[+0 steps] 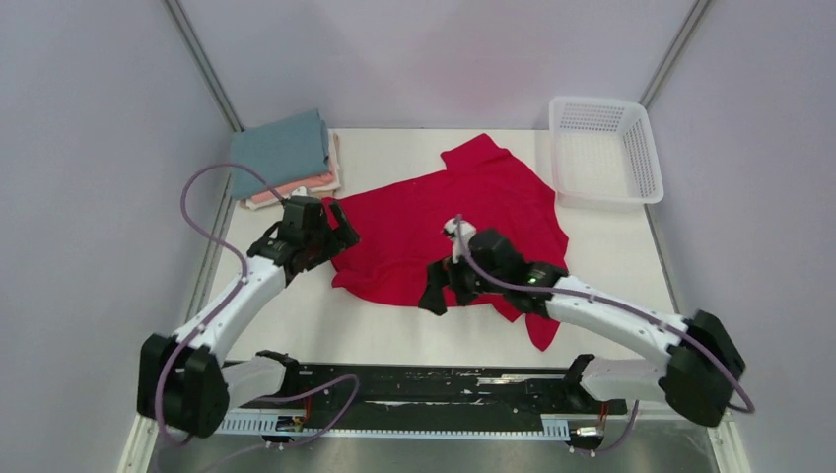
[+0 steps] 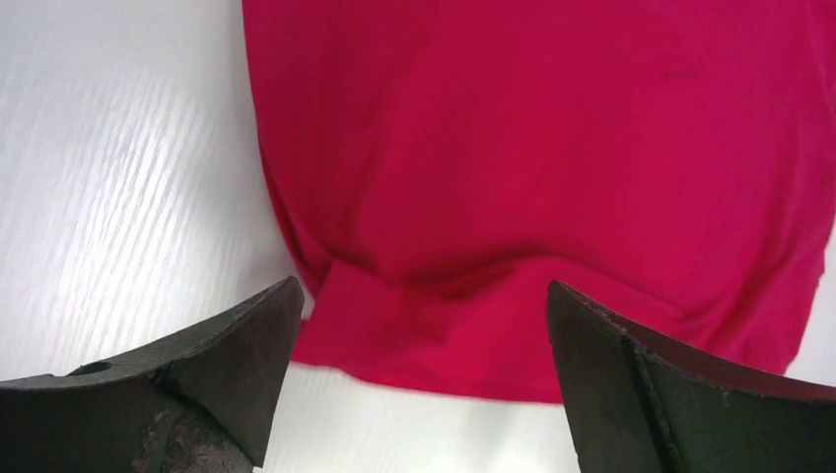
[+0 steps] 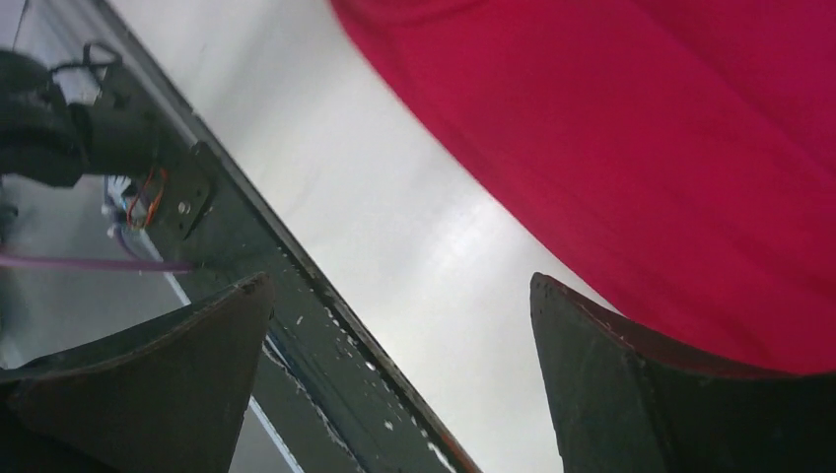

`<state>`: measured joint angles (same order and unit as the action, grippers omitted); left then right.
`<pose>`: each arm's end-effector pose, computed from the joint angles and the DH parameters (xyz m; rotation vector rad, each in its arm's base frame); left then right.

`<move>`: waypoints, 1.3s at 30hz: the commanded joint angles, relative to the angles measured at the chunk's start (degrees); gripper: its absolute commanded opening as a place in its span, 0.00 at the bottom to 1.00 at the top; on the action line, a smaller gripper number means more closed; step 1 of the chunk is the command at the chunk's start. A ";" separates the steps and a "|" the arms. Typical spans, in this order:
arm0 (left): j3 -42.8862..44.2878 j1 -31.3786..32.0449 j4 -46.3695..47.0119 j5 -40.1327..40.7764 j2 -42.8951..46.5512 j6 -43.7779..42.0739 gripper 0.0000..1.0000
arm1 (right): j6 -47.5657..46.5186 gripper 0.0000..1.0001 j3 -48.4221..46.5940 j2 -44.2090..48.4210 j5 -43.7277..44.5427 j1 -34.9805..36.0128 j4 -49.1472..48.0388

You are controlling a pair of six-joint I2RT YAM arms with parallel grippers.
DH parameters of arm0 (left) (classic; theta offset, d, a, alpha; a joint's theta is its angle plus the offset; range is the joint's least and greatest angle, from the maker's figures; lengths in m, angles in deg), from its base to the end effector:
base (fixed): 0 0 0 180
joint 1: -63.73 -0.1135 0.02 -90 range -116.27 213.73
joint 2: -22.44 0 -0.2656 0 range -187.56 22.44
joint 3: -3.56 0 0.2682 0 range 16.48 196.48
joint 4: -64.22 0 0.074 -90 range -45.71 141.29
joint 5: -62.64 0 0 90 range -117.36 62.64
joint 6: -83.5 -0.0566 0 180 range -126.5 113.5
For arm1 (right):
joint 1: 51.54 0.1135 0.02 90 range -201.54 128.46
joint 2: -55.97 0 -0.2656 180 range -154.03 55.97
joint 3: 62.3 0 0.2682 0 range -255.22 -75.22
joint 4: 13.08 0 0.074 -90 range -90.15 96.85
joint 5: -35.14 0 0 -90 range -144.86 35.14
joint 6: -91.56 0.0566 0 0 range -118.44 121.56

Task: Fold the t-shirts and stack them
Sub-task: Flatten out the tshirt

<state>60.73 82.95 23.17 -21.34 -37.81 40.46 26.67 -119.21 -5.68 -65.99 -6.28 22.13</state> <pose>0.2376 -0.0765 0.2390 -0.6218 2.2974 -0.4449 0.1756 0.1927 0.2419 -0.5277 2.3456 0.8373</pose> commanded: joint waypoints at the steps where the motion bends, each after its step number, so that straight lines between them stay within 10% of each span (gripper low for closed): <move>1: 3.66 -5.40 14.43 -8.49 -13.88 -4.77 1.00 | -8.22 1.00 -4.52 -15.86 -6.91 8.85 -24.83; 8: 12.38 -8.15 16.49 -12.70 -33.20 -5.07 1.00 | -13.22 1.00 -16.41 -39.85 -5.97 13.40 -27.58; 15: 13.96 -9.55 16.73 -11.06 -39.02 -5.29 1.00 | -14.81 0.98 -13.75 -44.64 -2.82 15.24 -27.49; 32: 17.11 -12.49 14.44 -12.47 -44.52 -8.81 1.00 | -12.77 0.94 5.49 -23.63 -16.53 23.77 -10.89; 39: 18.13 -12.47 11.86 -14.98 -43.32 -10.09 1.00 | -9.71 1.00 1.13 -10.86 -0.80 21.75 -8.61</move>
<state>79.09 71.15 38.45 -35.72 -80.67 32.63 12.81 -114.29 -23.31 -76.68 17.28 11.82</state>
